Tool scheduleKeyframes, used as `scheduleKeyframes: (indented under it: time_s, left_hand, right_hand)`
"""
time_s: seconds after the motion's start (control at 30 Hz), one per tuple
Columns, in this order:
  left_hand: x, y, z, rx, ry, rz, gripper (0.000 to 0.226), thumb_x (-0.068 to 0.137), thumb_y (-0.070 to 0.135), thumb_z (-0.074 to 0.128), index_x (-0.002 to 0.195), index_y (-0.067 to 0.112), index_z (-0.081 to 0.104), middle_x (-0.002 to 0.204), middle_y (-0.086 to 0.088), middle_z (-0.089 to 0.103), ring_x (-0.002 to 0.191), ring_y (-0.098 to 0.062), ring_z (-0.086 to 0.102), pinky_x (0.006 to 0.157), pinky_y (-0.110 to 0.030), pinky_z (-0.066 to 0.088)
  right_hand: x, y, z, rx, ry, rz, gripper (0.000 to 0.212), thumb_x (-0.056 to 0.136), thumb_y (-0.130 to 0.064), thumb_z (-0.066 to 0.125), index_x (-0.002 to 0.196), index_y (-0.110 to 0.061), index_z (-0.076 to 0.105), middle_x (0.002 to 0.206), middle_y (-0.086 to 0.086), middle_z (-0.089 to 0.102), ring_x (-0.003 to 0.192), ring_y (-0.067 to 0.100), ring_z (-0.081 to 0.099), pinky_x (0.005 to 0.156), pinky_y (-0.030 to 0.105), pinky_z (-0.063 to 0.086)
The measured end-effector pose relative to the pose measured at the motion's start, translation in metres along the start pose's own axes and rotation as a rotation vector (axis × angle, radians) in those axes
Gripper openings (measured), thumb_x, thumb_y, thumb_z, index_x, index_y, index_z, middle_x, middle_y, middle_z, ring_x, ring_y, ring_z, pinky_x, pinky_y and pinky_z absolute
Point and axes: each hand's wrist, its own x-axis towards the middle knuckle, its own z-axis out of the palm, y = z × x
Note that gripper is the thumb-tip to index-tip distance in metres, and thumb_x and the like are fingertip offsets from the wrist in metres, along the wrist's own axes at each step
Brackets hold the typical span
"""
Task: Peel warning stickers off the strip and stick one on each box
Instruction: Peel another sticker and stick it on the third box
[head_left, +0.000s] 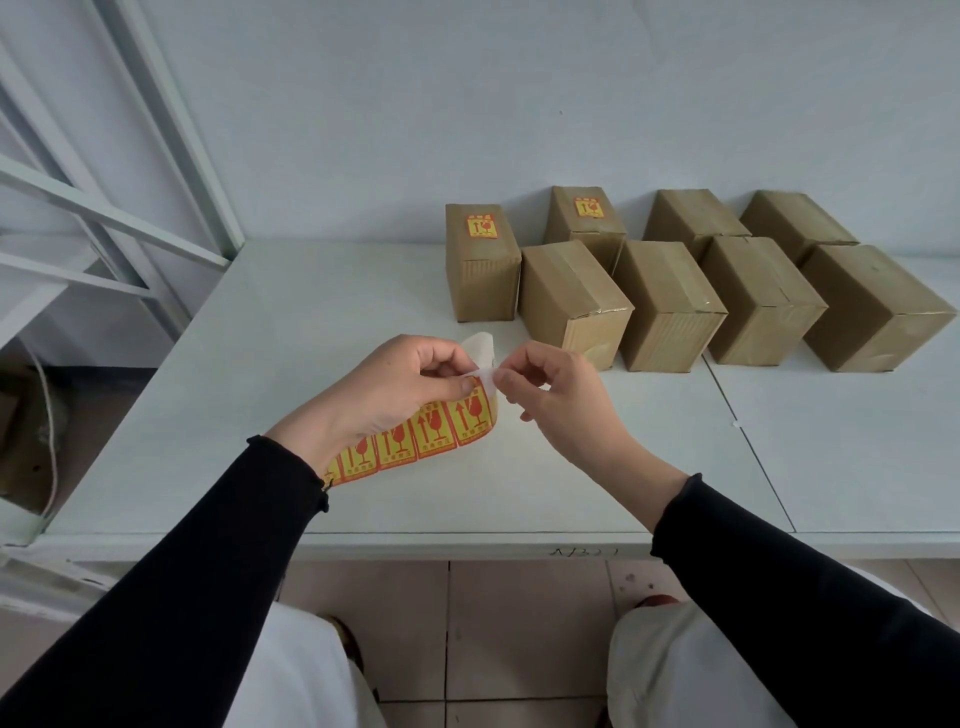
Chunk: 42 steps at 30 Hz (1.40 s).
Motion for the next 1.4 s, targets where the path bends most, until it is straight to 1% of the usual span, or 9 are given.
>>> scheduleKeyframes:
  time_s: [0.17, 0.5, 0.7, 0.8, 0.9, 1.0, 1.07, 1.2, 1.4]
  left_hand:
    - [0.002, -0.002, -0.001, -0.154, 0.029, -0.148, 0.008, 0.094, 0.017, 0.067, 0.093, 0.015, 0.075, 0.090, -0.005, 0.078, 0.079, -0.021, 0.075, 0.079, -0.036, 0.058]
    - [0.013, -0.016, -0.013, -0.171, 0.070, -0.277, 0.007, 0.093, 0.008, 0.067, 0.093, 0.009, 0.073, 0.080, -0.004, 0.074, 0.067, -0.017, 0.068, 0.064, -0.026, 0.054]
    - [0.021, -0.043, -0.023, 0.047, 0.125, -0.305, 0.009, 0.088, 0.008, 0.073, 0.086, 0.017, 0.075, 0.089, -0.006, 0.076, 0.084, -0.026, 0.071, 0.090, -0.038, 0.053]
    - [0.024, -0.049, -0.018, 0.239, 0.108, -0.322, 0.025, 0.085, 0.021, 0.077, 0.110, 0.025, 0.073, 0.114, -0.001, 0.072, 0.109, -0.025, 0.067, 0.096, -0.036, 0.050]
    - [0.020, -0.038, -0.008, 0.450, 0.261, -0.151, 0.051, 0.083, 0.037, 0.074, 0.131, 0.036, 0.057, 0.133, 0.002, 0.052, 0.125, -0.020, 0.049, 0.104, -0.042, 0.042]
    - [0.011, -0.007, 0.012, 0.355, 0.384, 0.217, 0.027, 0.085, 0.041, 0.072, 0.109, 0.031, 0.065, 0.111, 0.009, 0.057, 0.110, -0.012, 0.047, 0.092, -0.026, 0.038]
    - [0.008, 0.007, 0.026, 0.432, 0.400, 0.373, 0.032, 0.080, 0.053, 0.069, 0.099, 0.027, 0.067, 0.101, 0.011, 0.060, 0.101, -0.013, 0.048, 0.088, -0.030, 0.039]
    - [0.012, 0.011, 0.043, 0.654, 0.465, 0.438, 0.038, 0.080, 0.061, 0.064, 0.099, 0.028, 0.066, 0.099, 0.012, 0.062, 0.097, -0.017, 0.052, 0.083, -0.037, 0.039]
    - [0.015, 0.021, 0.047, 0.552, 0.617, 0.422, 0.011, 0.089, 0.033, 0.070, 0.086, 0.022, 0.070, 0.086, 0.011, 0.065, 0.088, -0.018, 0.055, 0.079, -0.040, 0.040]
  right_hand:
    - [-0.003, -0.003, -0.002, 0.180, 0.023, 0.137, 0.018, 0.097, -0.020, 0.062, 0.085, -0.008, 0.068, 0.077, 0.002, 0.067, 0.074, 0.016, 0.061, 0.063, 0.029, 0.053]
    - [-0.003, -0.001, -0.005, 0.336, 0.118, 0.258, 0.017, 0.094, -0.016, 0.062, 0.081, -0.006, 0.066, 0.075, 0.002, 0.066, 0.073, 0.013, 0.058, 0.062, 0.027, 0.047]
    - [-0.001, 0.001, -0.016, 0.375, 0.174, 0.277, 0.019, 0.095, -0.018, 0.062, 0.087, -0.002, 0.068, 0.077, 0.001, 0.067, 0.074, 0.013, 0.058, 0.063, 0.028, 0.046]
    - [-0.003, 0.001, -0.015, 0.373, 0.168, 0.281, 0.020, 0.094, -0.018, 0.063, 0.086, 0.000, 0.065, 0.075, 0.001, 0.066, 0.073, 0.012, 0.057, 0.063, 0.030, 0.046]
    - [-0.002, 0.000, -0.015, 0.377, 0.185, 0.289, 0.020, 0.093, -0.018, 0.062, 0.085, 0.000, 0.064, 0.074, 0.006, 0.064, 0.072, 0.012, 0.056, 0.062, 0.031, 0.045]
    - [-0.001, -0.001, -0.012, 0.359, 0.207, 0.289, 0.021, 0.094, -0.020, 0.062, 0.086, -0.001, 0.063, 0.084, 0.021, 0.063, 0.071, 0.016, 0.052, 0.061, 0.030, 0.043]
    - [-0.001, -0.002, -0.009, 0.356, 0.208, 0.275, 0.022, 0.093, -0.021, 0.062, 0.086, 0.000, 0.061, 0.084, 0.026, 0.060, 0.070, 0.019, 0.049, 0.062, 0.034, 0.041]
    - [-0.002, -0.006, -0.007, 0.396, 0.177, 0.221, 0.021, 0.092, -0.017, 0.060, 0.085, 0.002, 0.056, 0.072, 0.009, 0.057, 0.070, 0.016, 0.049, 0.065, 0.035, 0.040]
    - [-0.004, -0.009, -0.016, 0.460, 0.103, 0.145, 0.036, 0.094, -0.038, 0.066, 0.095, -0.002, 0.062, 0.071, -0.010, 0.062, 0.070, 0.005, 0.054, 0.064, 0.024, 0.045]
